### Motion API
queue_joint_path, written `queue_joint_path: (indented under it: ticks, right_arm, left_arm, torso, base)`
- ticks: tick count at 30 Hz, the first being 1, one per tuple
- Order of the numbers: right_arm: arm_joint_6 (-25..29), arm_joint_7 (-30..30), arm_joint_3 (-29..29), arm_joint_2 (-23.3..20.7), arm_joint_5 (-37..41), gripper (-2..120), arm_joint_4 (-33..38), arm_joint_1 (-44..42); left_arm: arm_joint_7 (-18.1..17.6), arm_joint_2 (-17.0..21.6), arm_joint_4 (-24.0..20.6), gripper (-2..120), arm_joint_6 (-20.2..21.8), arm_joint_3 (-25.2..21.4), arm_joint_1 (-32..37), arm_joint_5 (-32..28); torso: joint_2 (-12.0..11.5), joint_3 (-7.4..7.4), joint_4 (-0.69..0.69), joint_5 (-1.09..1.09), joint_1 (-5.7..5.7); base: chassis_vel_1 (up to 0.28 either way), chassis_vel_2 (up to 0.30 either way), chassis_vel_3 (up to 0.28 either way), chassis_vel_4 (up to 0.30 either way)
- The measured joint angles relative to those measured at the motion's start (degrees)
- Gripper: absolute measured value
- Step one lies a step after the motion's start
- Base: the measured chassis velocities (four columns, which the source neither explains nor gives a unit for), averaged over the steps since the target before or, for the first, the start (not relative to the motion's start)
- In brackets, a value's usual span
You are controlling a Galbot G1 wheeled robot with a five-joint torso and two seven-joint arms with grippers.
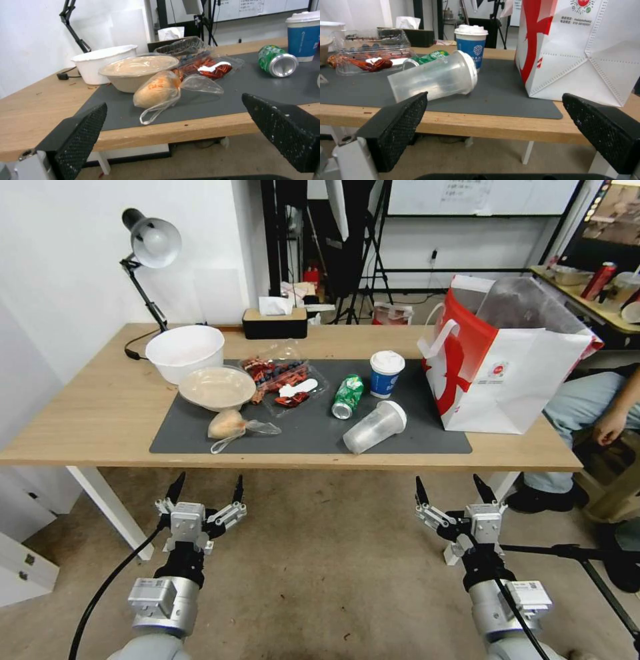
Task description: Pick up the trash from the table and place it into the takeout bag.
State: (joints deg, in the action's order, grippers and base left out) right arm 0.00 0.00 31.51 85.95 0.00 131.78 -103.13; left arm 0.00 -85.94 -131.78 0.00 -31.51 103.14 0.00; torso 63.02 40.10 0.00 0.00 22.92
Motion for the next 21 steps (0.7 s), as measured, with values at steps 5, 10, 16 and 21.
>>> queue_joint_path:
  ticks: [5, 10, 16, 21]
  right_arm:
    - [0.00, 0.00, 0.00, 0.00, 0.00, 100, 0.00, 0.00]
    - [0.00, 0.00, 0.00, 0.00, 0.00, 100, 0.00, 0.00]
    - [0.00, 0.00, 0.00, 0.00, 0.00, 100, 0.00, 0.00]
    - [0.00, 0.00, 0.00, 0.00, 0.00, 100, 0.00, 0.00]
  left_arm:
    - [0.00, 0.00, 0.00, 100, 0.00, 0.00, 0.00, 0.00]
    - [0.00, 0.00, 0.00, 100, 0.00, 0.00, 0.00, 0.00]
    - [0.00, 0.00, 0.00, 100, 0.00, 0.00, 0.00, 0.00]
    - [0.00, 0.00, 0.00, 100, 0.00, 0.00, 0.00, 0.00]
  torso:
    - [0.00, 0.00, 0.00, 0.00, 0.00]
    - [0.00, 0.00, 0.00, 0.00, 0.00]
    - [0.00, 0.00, 0.00, 0.00, 0.00]
    - [0.00, 0.00, 0.00, 0.00, 0.00]
  base:
    - [0.000, 0.000, 0.000, 0.000]
    - [0.000, 0.000, 0.000, 0.000]
    - [0.000, 0.000, 0.000, 0.000]
    - [0.000, 0.000, 0.000, 0.000]
